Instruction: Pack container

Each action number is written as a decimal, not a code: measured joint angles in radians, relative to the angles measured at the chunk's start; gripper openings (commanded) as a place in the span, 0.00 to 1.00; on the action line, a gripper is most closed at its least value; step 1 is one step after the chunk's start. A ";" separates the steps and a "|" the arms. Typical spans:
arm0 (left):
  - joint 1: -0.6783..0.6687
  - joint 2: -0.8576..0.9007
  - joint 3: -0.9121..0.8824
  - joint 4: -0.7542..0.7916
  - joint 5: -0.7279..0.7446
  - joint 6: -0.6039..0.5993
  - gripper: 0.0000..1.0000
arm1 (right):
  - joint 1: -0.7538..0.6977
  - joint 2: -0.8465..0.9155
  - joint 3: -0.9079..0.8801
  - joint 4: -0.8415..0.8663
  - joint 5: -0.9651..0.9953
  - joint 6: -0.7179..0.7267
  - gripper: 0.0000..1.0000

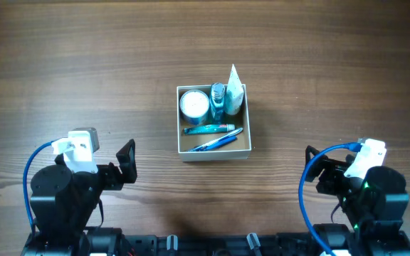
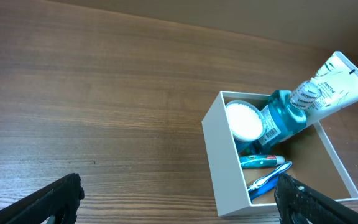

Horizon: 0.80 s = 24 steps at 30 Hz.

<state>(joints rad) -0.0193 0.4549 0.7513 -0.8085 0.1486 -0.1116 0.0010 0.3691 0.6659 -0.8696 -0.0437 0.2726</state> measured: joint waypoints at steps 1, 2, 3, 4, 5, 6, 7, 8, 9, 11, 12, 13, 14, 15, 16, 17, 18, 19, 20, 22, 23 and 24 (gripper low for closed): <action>0.000 0.000 0.000 0.000 0.000 0.000 1.00 | 0.000 -0.033 -0.031 0.053 0.000 -0.019 1.00; 0.000 0.000 -0.001 0.000 0.000 0.000 1.00 | 0.000 -0.077 -0.075 0.103 -0.001 -0.045 1.00; 0.000 0.000 -0.001 0.000 0.000 0.000 1.00 | 0.000 -0.132 -0.135 0.163 -0.007 -0.074 1.00; 0.000 0.000 -0.002 0.001 0.000 0.000 1.00 | 0.000 -0.188 -0.207 0.224 -0.019 -0.097 1.00; 0.000 0.000 -0.002 -0.001 0.000 0.000 1.00 | 0.000 -0.231 -0.267 0.302 -0.035 -0.116 1.00; 0.000 0.000 -0.002 0.001 0.000 0.000 1.00 | 0.000 -0.276 -0.322 0.367 -0.050 -0.127 1.00; 0.000 0.000 -0.003 0.000 0.000 0.000 1.00 | 0.000 -0.322 -0.383 0.443 -0.064 -0.140 1.00; 0.000 0.000 -0.003 0.000 0.000 0.000 1.00 | 0.000 -0.343 -0.430 0.531 -0.072 -0.145 1.00; 0.000 0.000 -0.004 0.000 0.000 0.000 1.00 | 0.000 -0.349 -0.489 0.627 -0.084 -0.150 1.00; 0.000 0.000 -0.005 -0.001 0.000 0.000 1.00 | 0.000 -0.352 -0.602 0.859 -0.091 -0.159 1.00; 0.000 0.001 -0.005 0.001 0.000 -0.001 1.00 | 0.000 -0.353 -0.628 0.889 -0.091 -0.166 1.00; 0.000 0.001 -0.005 0.000 0.000 -0.003 1.00 | 0.000 -0.353 -0.655 0.900 -0.091 -0.192 1.00; 0.000 0.001 -0.005 0.000 0.000 -0.003 1.00 | 0.000 -0.353 -0.660 0.898 -0.091 -0.225 1.00; 0.000 0.001 -0.005 0.000 0.000 -0.003 1.00 | 0.000 -0.354 -0.659 0.885 -0.091 -0.275 1.00; 0.000 0.001 -0.005 0.000 0.000 -0.003 1.00 | 0.000 -0.354 -0.659 0.874 -0.086 -0.300 1.00; 0.000 0.001 -0.005 0.000 0.000 -0.003 1.00 | 0.000 -0.354 -0.659 0.874 -0.077 -0.303 1.00; 0.000 0.001 -0.005 0.000 0.000 -0.003 1.00 | 0.000 -0.354 -0.659 0.872 -0.069 -0.301 1.00; 0.000 0.001 -0.005 0.000 0.000 -0.003 1.00 | 0.000 -0.354 -0.659 0.871 -0.063 -0.295 1.00; 0.000 0.001 -0.005 0.000 0.000 -0.003 1.00 | 0.000 -0.354 -0.659 0.871 -0.060 -0.292 1.00; 0.000 0.001 -0.005 0.000 0.000 -0.003 1.00 | 0.000 -0.354 -0.659 0.871 -0.056 -0.288 1.00; 0.000 0.001 -0.005 0.000 0.000 -0.003 1.00 | 0.000 -0.354 -0.659 0.871 -0.056 -0.285 1.00; 0.000 0.001 -0.005 0.000 0.000 -0.003 1.00 | 0.000 -0.354 -0.659 0.871 -0.056 -0.285 1.00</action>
<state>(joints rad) -0.0193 0.4561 0.7464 -0.8085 0.1486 -0.1146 0.0013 0.0147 0.0067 0.0013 -0.0994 -0.0120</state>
